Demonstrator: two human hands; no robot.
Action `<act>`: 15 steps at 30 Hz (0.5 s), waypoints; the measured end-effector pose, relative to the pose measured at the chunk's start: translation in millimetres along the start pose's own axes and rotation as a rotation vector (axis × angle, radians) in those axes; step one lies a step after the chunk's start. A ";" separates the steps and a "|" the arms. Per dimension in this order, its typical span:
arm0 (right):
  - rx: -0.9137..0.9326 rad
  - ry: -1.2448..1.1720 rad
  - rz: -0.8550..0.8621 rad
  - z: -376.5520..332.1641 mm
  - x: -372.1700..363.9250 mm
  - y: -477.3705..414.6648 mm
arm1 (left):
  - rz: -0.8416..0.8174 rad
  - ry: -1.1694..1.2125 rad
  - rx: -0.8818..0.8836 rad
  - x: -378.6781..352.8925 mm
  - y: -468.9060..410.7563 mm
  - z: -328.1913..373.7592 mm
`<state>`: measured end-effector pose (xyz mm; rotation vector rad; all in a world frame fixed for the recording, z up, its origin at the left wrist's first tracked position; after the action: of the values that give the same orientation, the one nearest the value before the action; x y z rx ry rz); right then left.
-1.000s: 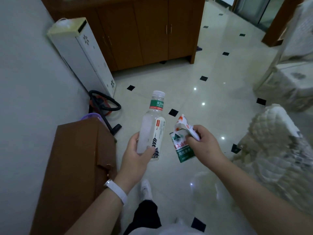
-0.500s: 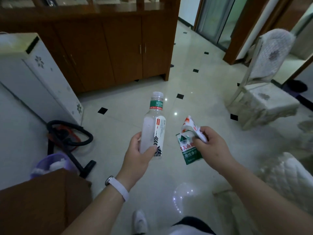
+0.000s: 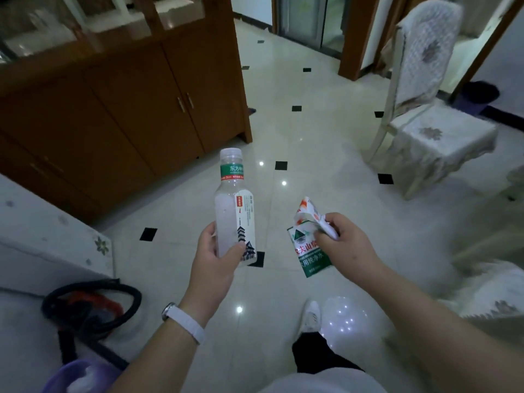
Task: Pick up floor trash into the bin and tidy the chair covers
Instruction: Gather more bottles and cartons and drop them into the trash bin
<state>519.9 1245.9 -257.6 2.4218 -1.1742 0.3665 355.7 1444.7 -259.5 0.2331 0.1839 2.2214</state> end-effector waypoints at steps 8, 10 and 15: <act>0.022 -0.041 0.038 -32.6 88.6 -145.5 | -0.058 -0.068 -0.088 -79.6 -146.2 86.0; 0.009 -0.066 0.085 -37.1 111.3 -170.8 | -0.085 -0.049 -0.092 -96.6 -174.6 98.0; -0.019 -0.087 0.146 -32.6 136.4 -218.7 | -0.133 -0.060 -0.082 -117.1 -241.2 114.9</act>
<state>774.3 1289.8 -229.4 2.3634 -1.3912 0.2948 637.0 1505.1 -211.3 0.2350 0.0730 2.0825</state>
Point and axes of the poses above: each hand's wrist, its own y-axis away from the middle knuckle, its own x-axis out of the back of the hand, z = x × y, the point moved 6 cm from there along -y, towards the middle knuckle, and after that the axes turned 6 degrees about -z, right-handed, at the moved point
